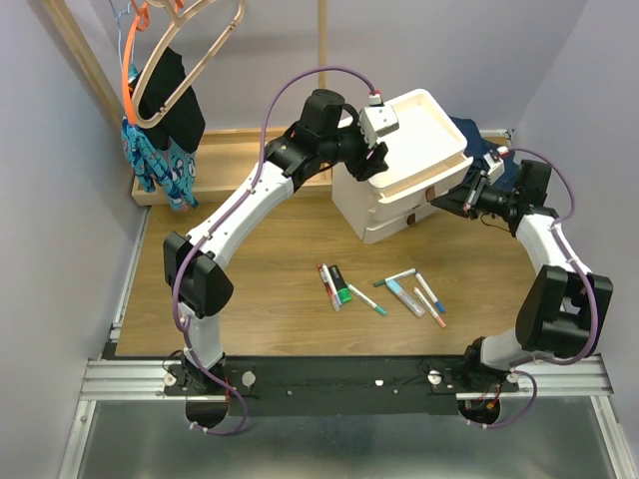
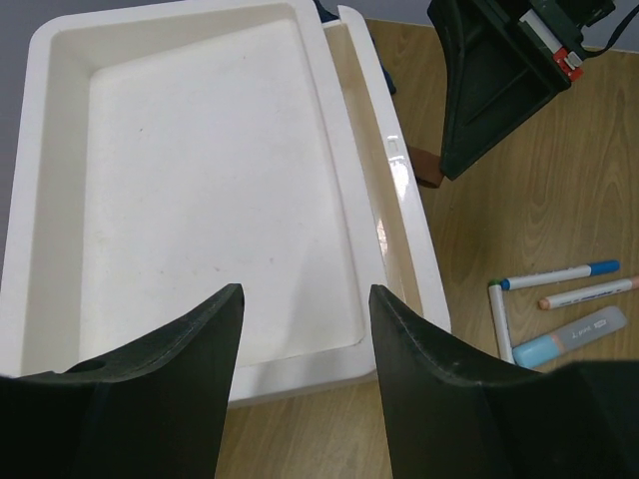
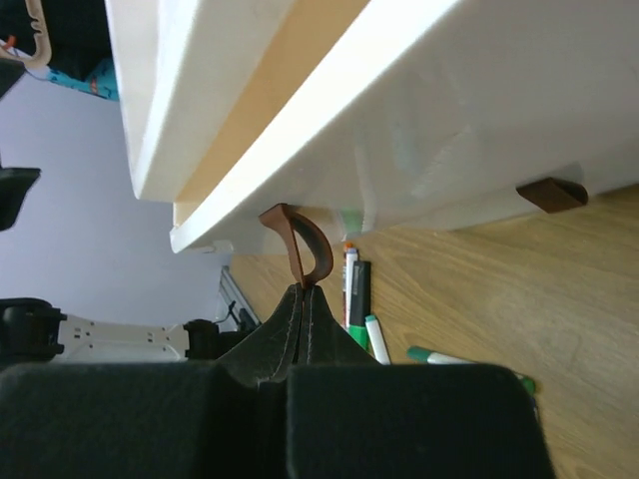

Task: Sort the stationery into containers
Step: Open the drawer in the storage box, then pick up the pen from the center of the board.

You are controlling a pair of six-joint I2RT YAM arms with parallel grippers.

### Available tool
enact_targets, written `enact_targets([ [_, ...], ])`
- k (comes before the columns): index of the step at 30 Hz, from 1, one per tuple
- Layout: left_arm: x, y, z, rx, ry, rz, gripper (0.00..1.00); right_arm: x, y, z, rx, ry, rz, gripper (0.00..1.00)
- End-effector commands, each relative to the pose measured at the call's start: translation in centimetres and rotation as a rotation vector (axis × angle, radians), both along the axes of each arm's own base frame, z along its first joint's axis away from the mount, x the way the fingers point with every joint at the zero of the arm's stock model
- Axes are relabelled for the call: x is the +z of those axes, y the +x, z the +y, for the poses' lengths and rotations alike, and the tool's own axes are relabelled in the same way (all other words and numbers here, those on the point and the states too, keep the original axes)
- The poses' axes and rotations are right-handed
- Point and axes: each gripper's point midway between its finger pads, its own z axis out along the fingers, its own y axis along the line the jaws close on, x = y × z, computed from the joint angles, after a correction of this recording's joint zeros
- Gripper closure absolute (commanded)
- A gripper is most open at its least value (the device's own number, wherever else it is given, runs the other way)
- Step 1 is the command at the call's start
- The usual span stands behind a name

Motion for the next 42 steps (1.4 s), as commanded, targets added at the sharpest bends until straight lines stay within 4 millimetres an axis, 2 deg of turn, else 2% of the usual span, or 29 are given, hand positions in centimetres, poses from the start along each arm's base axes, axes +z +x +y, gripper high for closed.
enact_targets([
  [1, 1.2, -0.2, 0.3, 0.011, 0.001, -0.034, 0.37, -0.6, -4.0, 0.5, 0.076, 0.001, 0.075, 0.99],
  [6, 1.0, -0.5, 0.5, 0.012, 0.012, -0.033, 0.38, -0.2, -6.5, 0.3, 0.096, -0.016, 0.079, 0.99],
  [12, 0.8, -0.7, 0.3, 0.006, 0.018, -0.036, 0.37, -0.5, -8.5, -0.7, 0.081, -0.028, 0.093, 0.99],
  [22, 0.8, -1.5, -0.5, -0.01, 0.023, -0.044, 0.37, -0.2, -10.0, -1.9, 0.072, -0.036, 0.09, 0.99],
  [24, 1.1, -1.6, -0.5, -0.012, 0.022, -0.055, 0.37, -0.1, -9.9, -2.0, 0.071, -0.048, 0.075, 0.81],
  [26, 1.6, -1.7, -0.6, -0.007, 0.019, -0.069, 0.35, 0.8, -9.5, -2.3, 0.068, -0.085, 0.035, 0.61],
  [28, 2.4, -1.9, -0.2, 0.003, 0.01, -0.08, 0.34, 1.7, -9.6, -2.5, 0.068, -0.125, 0.001, 0.55],
  [29, 2.8, -2.0, 0.0, 0.009, 0.008, -0.086, 0.34, 2.7, -9.4, -2.7, 0.068, -0.156, -0.039, 0.52],
  [30, 3.1, -2.1, 0.2, 0.016, 0.006, -0.088, 0.33, 3.1, -10.0, -2.7, 0.073, -0.196, -0.059, 0.51],
  [31, 4.0, -2.5, 0.6, 0.024, -0.008, -0.096, 0.33, 3.5, -10.2, -2.7, 0.074, -0.219, -0.074, 0.51],
  [33, 4.4, -2.6, 1.7, 0.075, -0.008, -0.091, 0.32, 4.8, -10.6, -2.8, 0.035, -0.264, -0.099, 0.48],
  [34, 5.7, -3.0, 2.5, 0.108, -0.028, -0.106, 0.31, 5.1, -10.9, -2.8, 0.032, -0.275, -0.112, 0.46],
  [35, 5.1, -3.0, 3.1, 0.141, -0.023, -0.089, 0.3, 5.5, -11.1, -2.8, 0.023, -0.289, -0.122, 0.42],
  [36, 5.3, -3.0, 3.9, 0.185, -0.025, -0.087, 0.24, 5.7, -11.5, -2.7, 0.015, -0.299, -0.118, 0.39],
  [37, 6.5, -3.8, 4.8, 0.199, -0.042, -0.1, 0.2, 6.1, -12.0, -2.6, 0.008, -0.313, -0.133, 0.36],
  [38, 5.3, -4.2, 5.4, 0.206, -0.017, -0.087, 0.1, 6.4, -12.3, -2.5, 0.004, -0.323, -0.135, 0.0],
  [39, 5.2, -4.5, 5.9, 0.213, -0.011, -0.091, 0.01, 6.6, -12.7, -2.7, -0.008, -0.348, -0.125, 0.0],
  [40, 6.0, -5.4, 6.7, 0.215, -0.023, -0.106, 0.01, 6.8, -13.0, -2.8, -0.017, -0.373, -0.124, 0.0],
  [41, 4.7, -5.8, 7.1, 0.209, 0.008, -0.099, 0.01, 7.5, -13.1, -2.9, -0.044, -0.389, -0.133, 0.0],
  [42, 4.5, -6.1, 7.5, 0.211, 0.014, -0.102, 0.01, 7.9, -13.3, -3.2, -0.071, -0.411, -0.124, 0.0],
])
